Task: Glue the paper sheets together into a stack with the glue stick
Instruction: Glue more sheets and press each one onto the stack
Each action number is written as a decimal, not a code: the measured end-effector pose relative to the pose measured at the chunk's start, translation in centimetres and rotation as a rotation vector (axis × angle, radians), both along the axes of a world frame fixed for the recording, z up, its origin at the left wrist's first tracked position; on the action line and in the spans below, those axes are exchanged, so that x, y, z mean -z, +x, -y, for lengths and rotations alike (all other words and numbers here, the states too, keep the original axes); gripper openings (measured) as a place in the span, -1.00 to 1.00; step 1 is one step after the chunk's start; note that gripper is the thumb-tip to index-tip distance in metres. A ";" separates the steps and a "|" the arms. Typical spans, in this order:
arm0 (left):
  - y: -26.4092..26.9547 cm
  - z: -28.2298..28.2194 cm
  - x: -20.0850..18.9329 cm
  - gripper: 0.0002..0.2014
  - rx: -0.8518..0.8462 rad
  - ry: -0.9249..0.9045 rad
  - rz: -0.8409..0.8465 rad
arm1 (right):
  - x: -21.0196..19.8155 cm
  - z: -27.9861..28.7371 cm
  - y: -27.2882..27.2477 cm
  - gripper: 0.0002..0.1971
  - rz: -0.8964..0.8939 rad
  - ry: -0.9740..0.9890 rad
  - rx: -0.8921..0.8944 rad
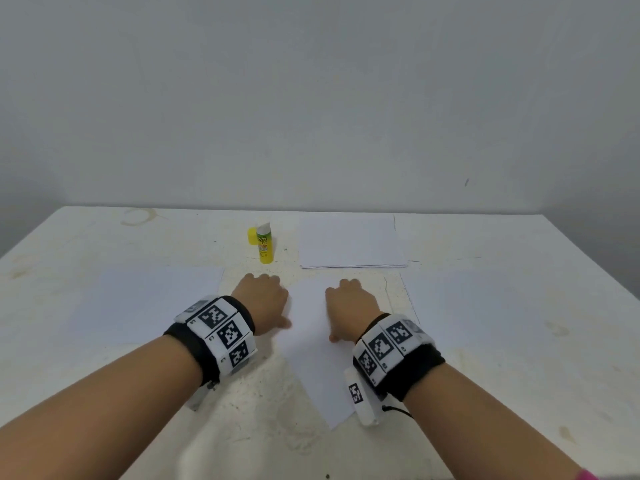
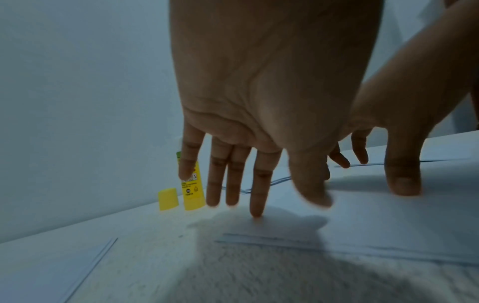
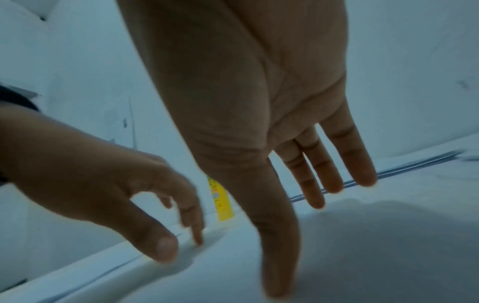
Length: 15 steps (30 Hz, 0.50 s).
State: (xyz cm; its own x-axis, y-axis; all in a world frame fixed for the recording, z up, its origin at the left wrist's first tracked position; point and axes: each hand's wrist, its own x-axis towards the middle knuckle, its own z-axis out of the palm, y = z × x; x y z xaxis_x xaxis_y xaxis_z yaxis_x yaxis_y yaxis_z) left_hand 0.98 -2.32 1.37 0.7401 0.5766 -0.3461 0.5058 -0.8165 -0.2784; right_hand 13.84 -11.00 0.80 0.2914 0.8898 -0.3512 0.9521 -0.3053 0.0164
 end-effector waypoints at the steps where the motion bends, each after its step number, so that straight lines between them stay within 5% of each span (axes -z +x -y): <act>1: -0.1 0.1 0.4 -0.43 0.023 0.012 0.015 | 0.2 0.0 -0.7 -0.62 -0.033 0.017 -0.004; 5: -0.6 0.7 1.1 -0.52 0.041 -0.158 0.043 | 1.0 0.0 -2.6 -0.57 -0.132 0.031 0.042; 9: -0.8 1.3 0.8 -0.52 0.029 -0.094 0.040 | 1.5 -0.4 -3.3 -0.31 -0.176 -0.012 0.013; 12: -1.3 0.9 1.3 -0.26 -0.048 -0.151 0.091 | 1.8 -0.7 -3.7 -0.24 -0.142 -0.018 -0.024; 15: -1.6 0.0 2.0 0.01 -0.116 -0.280 -0.029 | 2.0 -1.5 -3.8 -0.11 -0.181 -0.051 -0.106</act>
